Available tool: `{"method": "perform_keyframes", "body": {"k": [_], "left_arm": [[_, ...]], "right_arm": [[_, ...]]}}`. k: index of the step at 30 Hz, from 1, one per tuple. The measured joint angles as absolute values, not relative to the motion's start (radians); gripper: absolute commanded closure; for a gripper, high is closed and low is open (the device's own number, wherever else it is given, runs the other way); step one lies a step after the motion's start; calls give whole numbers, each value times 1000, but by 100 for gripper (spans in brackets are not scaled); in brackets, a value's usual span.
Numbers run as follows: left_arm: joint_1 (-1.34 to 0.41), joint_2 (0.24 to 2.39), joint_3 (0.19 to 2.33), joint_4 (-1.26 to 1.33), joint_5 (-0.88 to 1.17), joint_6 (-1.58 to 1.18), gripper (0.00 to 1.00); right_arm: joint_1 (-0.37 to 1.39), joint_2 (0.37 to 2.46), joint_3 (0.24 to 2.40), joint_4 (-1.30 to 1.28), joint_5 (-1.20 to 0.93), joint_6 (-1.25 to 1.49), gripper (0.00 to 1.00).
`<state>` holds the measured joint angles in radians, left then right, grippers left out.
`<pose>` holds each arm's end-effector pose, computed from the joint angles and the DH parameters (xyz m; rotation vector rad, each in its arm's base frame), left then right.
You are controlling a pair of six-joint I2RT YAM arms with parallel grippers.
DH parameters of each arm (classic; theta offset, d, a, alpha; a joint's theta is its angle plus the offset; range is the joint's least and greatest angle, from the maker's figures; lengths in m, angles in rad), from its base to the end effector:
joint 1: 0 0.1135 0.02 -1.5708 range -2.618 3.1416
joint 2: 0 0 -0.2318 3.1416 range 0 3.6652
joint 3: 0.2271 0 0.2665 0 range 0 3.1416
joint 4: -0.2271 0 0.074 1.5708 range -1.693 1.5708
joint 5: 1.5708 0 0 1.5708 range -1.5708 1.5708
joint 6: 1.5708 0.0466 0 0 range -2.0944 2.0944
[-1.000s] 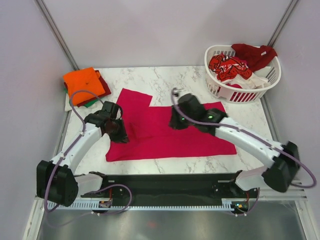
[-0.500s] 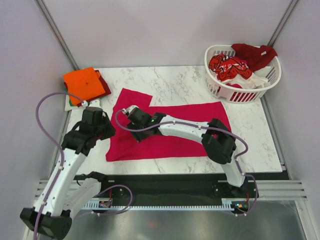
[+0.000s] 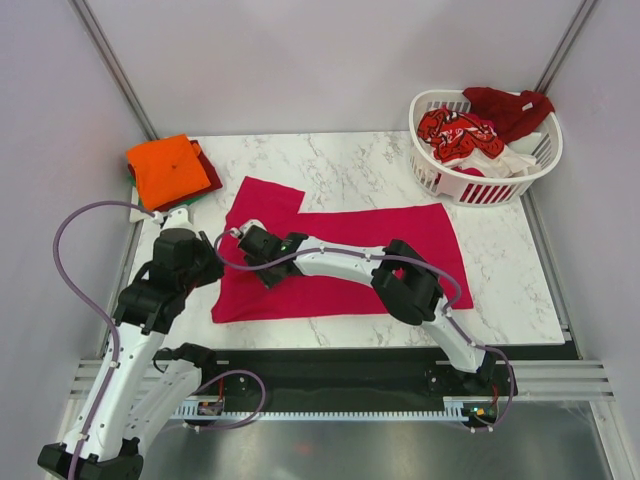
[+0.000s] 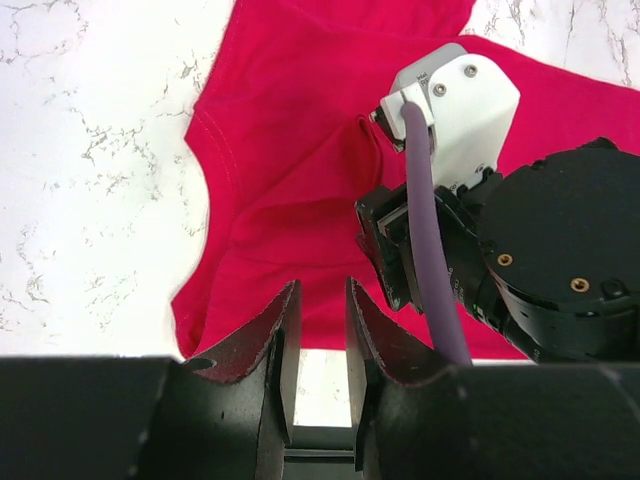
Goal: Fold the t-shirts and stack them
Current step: Fold the tshirt
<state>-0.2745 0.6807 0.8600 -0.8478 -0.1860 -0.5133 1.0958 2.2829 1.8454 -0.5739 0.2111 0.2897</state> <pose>0.1743 -0.0401 0.2905 -0.3661 2.2048 -0.2229 0.2353 0.4362 0.1320 -0.9353 2.3929 0.2617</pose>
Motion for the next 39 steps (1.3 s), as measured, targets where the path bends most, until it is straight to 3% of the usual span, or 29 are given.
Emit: {"method": "perform_keyframes", "body": {"k": [5,7,8,11,22,24,25,27,29,30,32,34,39], "left_arm": [[-274,680,860,-842,-191,-513,69],[-274,680,860,-842,-193,-513,69],[-274,680,859,-841,-193,-513,69],[-274,680,856,-839,-200,-513,69],[-274,685,849,-835,-203,-513,69],[-274,690,850,-835,-204,-513,69],[-274,693,849,-835,-204,-513,69],[-274,699,849,-835,-204,-513,69],[-274,703,849,-835,-204,-513,69],[-274,708,849,-835,-204,-513,69],[-274,716,849,-835,-205,-513,66],[-274,730,849,-834,-201,-508,55],[-276,838,851,-810,-140,-487,39]], "right_arm": [[1095,2305,1874,-592,261,287,57],[1095,2312,1882,-597,279,283,65],[1095,2315,1885,-600,292,281,74],[1095,2319,1890,-605,323,278,86],[1086,2319,1903,-613,479,217,89],[1079,2319,1912,-616,512,197,85],[1074,2319,1918,-617,529,186,74],[1063,2320,1938,-618,563,165,66],[1048,2321,1958,-617,589,145,42],[1031,2321,1973,-616,612,125,21],[1006,2321,1980,-613,631,117,18],[981,2321,1980,-614,641,112,12],[899,2283,1938,-610,653,119,5]]}}
